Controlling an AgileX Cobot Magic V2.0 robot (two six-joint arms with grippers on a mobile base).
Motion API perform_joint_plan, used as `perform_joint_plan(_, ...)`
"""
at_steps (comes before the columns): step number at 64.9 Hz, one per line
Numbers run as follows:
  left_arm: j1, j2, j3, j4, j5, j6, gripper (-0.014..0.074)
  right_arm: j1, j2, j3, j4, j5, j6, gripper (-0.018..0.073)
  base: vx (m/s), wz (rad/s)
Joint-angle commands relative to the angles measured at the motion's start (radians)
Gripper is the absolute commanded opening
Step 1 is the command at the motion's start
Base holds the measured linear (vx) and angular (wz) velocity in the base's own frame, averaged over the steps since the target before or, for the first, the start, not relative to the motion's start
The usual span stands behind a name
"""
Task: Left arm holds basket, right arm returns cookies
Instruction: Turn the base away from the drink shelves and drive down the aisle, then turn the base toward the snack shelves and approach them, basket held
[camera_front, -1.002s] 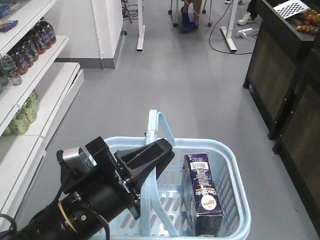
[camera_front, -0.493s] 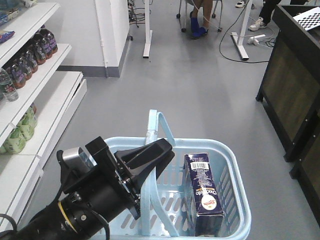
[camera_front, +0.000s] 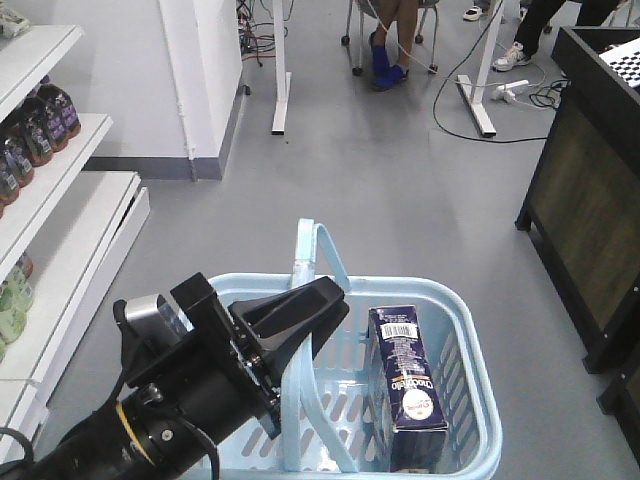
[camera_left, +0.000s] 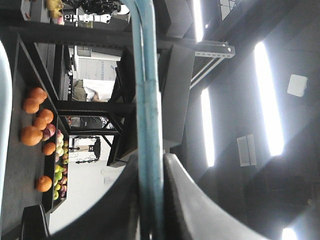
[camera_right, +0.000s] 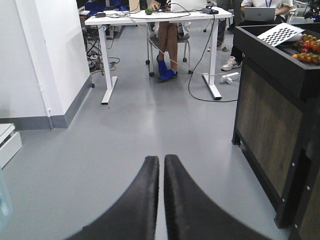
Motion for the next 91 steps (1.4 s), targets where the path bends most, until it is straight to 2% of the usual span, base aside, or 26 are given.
perform_joint_plan(1, -0.007, -0.039, -0.027, -0.001, -0.286, -0.003, -0.0003, -0.008, -0.012, 0.018, -0.010, -0.071, -0.003, -0.0006, 0.41, -0.03)
perform_joint_plan(91, -0.007, -0.039, -0.027, -0.001, -0.286, -0.003, -0.0003, -0.008, -0.012, 0.018, -0.010, -0.071, -0.003, -0.0006, 0.37, 0.04)
